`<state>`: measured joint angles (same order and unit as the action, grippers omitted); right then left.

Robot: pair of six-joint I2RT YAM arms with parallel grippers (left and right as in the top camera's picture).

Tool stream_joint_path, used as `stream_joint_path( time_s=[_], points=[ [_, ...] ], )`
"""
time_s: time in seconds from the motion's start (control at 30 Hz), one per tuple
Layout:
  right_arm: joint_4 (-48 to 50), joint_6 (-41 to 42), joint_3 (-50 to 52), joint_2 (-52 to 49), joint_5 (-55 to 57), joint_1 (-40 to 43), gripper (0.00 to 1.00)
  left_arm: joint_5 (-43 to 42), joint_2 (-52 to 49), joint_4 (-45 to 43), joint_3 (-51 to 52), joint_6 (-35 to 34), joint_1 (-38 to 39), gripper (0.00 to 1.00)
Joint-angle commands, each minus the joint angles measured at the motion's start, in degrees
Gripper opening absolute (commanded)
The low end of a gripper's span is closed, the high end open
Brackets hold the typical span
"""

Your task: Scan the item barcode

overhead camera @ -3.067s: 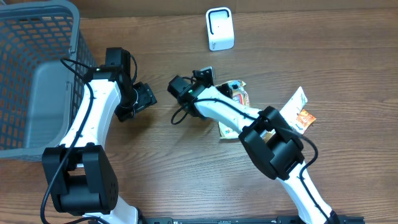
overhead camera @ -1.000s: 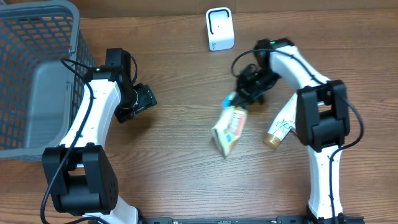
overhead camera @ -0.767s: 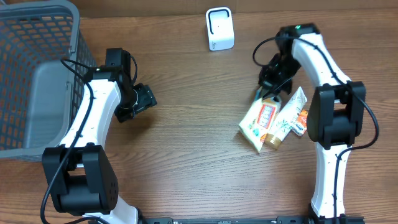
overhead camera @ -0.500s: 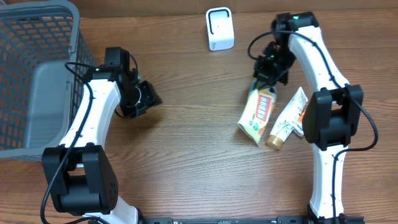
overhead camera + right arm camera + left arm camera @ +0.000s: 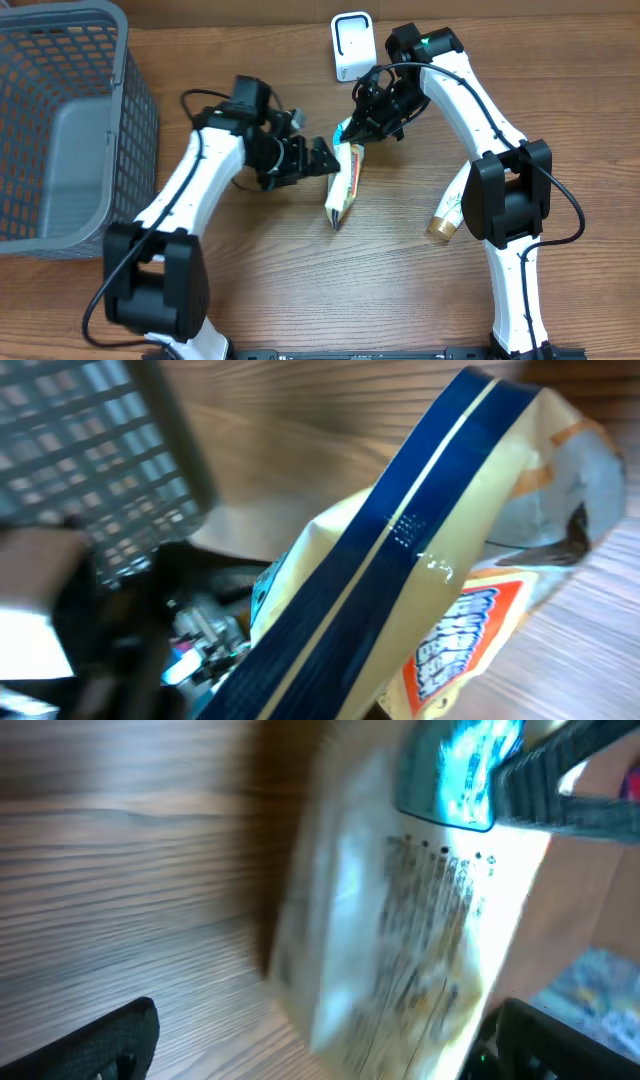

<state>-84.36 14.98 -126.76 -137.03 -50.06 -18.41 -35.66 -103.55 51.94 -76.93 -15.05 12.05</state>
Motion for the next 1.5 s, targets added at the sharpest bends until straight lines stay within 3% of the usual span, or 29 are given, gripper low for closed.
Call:
stream_joint_path(
  time_s=[0.0, 0.13, 0.23, 0.4, 0.43, 0.57, 0.6, 0.63, 0.83, 0.9, 0.93, 0.97, 1.03, 1.27, 1.47],
  points=[
    [1.14, -0.02, -1.64, 0.68, -8.7, 0.66, 0.04, -8.59, -4.26, -1.57, -0.46, 4.55, 0.74, 1.0],
    [2.34, -0.04, -1.55, 0.66, -7.41, 0.63, 0.04, -20.28, -9.05, -4.22, -0.46, 10.64, 1.68, 1.0],
    [3.32, 0.0, -1.55, 0.66, -6.99, 0.63, 0.04, -22.71, -12.83, -6.51, -0.46, 10.8, 3.08, 0.97],
    [3.5, 0.0, -1.55, 0.66, -6.34, 0.63, 0.04, -22.82, -17.42, -8.76, -0.48, 10.78, 6.32, 0.82],
    [3.32, 0.02, -1.55, 0.66, -4.74, 0.66, 0.04, -22.27, -18.25, -9.33, -0.48, 10.71, 7.06, 0.66],
    [2.6, 1.4, -1.57, 0.66, 3.52, 0.7, 0.04, -16.61, -18.25, -9.29, -0.66, 7.17, 7.06, 0.16],
    [2.29, 2.03, -1.6, 0.7, 6.05, 0.7, 0.04, -15.21, -18.25, -9.09, -0.81, 6.21, 6.91, 0.06],
    [1.9, 2.21, -1.66, 0.76, 8.44, 0.7, 0.04, -13.77, -18.25, -8.76, -1.01, 5.29, 6.64, 0.04],
    [-5.05, 2.14, -8.13, 0.85, 22.34, 1.09, 0.25, -6.14, -18.16, -0.59, -6.19, 4.52, 4.44, 0.04],
    [-8.61, 2.14, -12.76, 0.85, 26.84, 1.27, 0.49, -0.74, -18.16, 4.76, -10.19, 4.52, 3.54, 0.04],
    [-10.23, 2.14, -14.97, 0.85, 28.72, 1.36, 0.71, 3.19, -18.16, 7.93, -12.72, 4.48, 3.15, 0.04],
    [-11.98, 2.14, -17.33, 0.85, 30.56, 1.4, 0.83, 7.32, -18.16, 10.78, -15.13, 4.0, 2.84, 0.04],
    [-12.72, 1.36, -20.2, 1.11, 32.04, 1.55, 0.98, 17.44, -18.16, 16.41, -20.33, 1.51, 2.56, 0.04],
    [-12.7, 1.51, -21.4, 2.56, 34.21, 3.5, 1.0, 54.86, -18.16, 30.73, -34.91, -10.93, 4.15, 0.04],
    [-12.72, 1.51, -21.4, 2.8, 34.12, 6.78, 1.0, 63.08, -18.78, 30.23, -32.44, -15.5, 5.79, 0.04]
  ],
)
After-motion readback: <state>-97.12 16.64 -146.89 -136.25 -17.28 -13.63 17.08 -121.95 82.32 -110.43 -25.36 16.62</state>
